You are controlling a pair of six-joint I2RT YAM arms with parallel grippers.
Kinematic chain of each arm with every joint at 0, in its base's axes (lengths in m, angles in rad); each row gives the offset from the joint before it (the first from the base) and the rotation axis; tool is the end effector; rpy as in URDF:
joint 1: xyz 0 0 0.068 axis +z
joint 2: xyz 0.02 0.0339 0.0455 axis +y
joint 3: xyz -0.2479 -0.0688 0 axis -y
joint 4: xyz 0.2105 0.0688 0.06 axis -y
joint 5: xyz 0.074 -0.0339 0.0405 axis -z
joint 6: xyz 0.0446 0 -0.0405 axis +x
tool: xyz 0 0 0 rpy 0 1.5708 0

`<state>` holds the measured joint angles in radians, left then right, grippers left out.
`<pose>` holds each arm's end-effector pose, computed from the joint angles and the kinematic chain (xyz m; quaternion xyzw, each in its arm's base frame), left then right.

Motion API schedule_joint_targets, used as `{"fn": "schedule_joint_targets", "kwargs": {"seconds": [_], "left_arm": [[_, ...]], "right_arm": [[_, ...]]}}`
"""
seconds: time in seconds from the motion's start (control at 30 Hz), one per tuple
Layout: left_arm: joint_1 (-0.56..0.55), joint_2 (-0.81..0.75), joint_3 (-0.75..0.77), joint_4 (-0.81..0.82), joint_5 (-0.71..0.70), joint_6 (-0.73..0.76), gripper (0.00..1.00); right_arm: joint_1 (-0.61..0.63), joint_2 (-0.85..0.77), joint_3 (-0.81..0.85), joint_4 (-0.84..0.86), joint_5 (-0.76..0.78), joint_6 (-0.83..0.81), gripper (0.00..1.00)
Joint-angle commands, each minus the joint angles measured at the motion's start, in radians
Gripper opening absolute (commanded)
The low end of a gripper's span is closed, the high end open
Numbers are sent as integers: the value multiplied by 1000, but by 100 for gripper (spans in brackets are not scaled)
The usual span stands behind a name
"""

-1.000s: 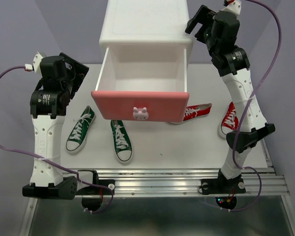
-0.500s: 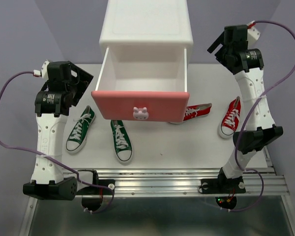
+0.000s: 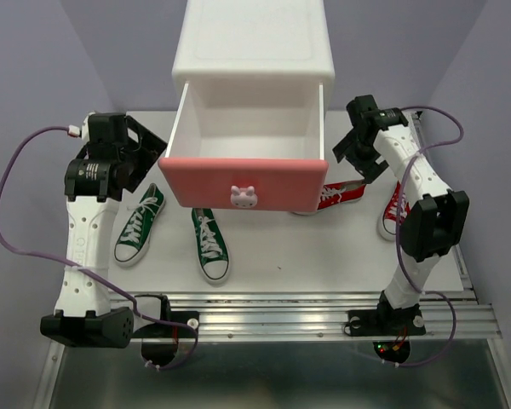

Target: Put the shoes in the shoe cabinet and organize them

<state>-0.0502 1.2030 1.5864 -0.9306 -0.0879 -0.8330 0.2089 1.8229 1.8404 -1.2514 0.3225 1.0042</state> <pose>0.2047 -0.0064 0.4176 -0.3522 0.7969 -0.1745 0.4587 0.3255 0.0545 0.3075 0.4016 0.8867 -0.0357 0.2262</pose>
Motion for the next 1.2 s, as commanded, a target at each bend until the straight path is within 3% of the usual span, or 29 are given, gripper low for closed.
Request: {"fn": "schedule_joint_targets", "kwargs": {"seconds": [0.0,0.27,0.4,0.63,0.73,0.87,0.9,1.03,1.13,1.17], "left_arm": [[1,-14,-25,7,25,26,99],[1,-59,-134,30,53,-5,99],[1,-74,-143,16,53,24,99],[1,-76,-157,-23,34,86,99],[1,-83,-161,-25,30,94,99],[1,-80,-158,-37,25,112,99],[1,-77,-154,-46,24,118,99],[1,-66,-152,-54,20,130,99],[1,-56,-140,-56,27,141,99],[1,-51,-132,-57,25,144,99]], "right_arm": [[34,36,-49,72,-43,111,100],[53,134,-93,38,12,192,100],[53,125,-206,158,-3,191,100],[53,165,-257,297,6,194,100],[53,180,-277,329,10,194,93],[53,179,-331,375,30,208,69],[53,174,-340,379,39,220,57],[53,139,-392,425,59,209,40],[53,115,-402,440,76,174,15],[53,105,-399,437,84,166,0]]}}
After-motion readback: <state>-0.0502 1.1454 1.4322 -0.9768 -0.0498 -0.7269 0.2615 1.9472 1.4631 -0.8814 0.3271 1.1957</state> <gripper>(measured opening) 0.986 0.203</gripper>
